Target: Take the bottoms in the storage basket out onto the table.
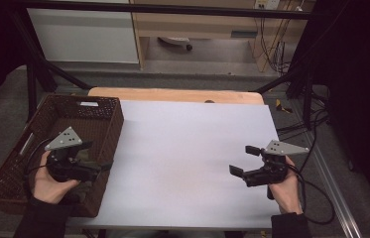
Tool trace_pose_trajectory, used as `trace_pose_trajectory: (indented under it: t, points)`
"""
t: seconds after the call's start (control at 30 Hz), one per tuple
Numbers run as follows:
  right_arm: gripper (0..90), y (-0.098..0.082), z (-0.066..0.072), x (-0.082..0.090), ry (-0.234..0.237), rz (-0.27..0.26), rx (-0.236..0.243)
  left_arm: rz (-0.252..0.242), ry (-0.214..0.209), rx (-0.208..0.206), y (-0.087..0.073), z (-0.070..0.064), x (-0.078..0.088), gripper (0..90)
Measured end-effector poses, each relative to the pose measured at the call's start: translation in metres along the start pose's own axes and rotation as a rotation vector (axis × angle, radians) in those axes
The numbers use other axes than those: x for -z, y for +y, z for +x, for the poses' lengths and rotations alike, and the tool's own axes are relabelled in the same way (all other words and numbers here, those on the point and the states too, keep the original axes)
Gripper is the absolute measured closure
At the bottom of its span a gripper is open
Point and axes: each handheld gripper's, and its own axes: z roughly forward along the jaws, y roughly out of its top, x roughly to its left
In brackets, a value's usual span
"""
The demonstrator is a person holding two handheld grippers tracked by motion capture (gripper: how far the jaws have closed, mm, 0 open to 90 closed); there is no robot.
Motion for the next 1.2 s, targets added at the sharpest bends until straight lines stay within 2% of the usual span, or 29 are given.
trace_pose_trajectory:
  t: [0.6, 0.93, 1.2]
  points:
    - [0.6, -0.002, -0.003, 0.0, -0.003, -0.001, 0.0, 0.0, 0.014, -0.002, 0.005, -0.002, 0.007, 3.0]
    - [0.6, -0.003, -0.002, -0.001, -0.001, 0.006, 0.002, -0.002, 0.045, -0.017, 0.008, -0.003, 0.022, 2.5]
    - [0.6, -0.003, -0.002, -0.002, 0.001, 0.015, 0.002, -0.019, 0.071, 0.016, 0.0, 0.004, 0.035, 1.2]
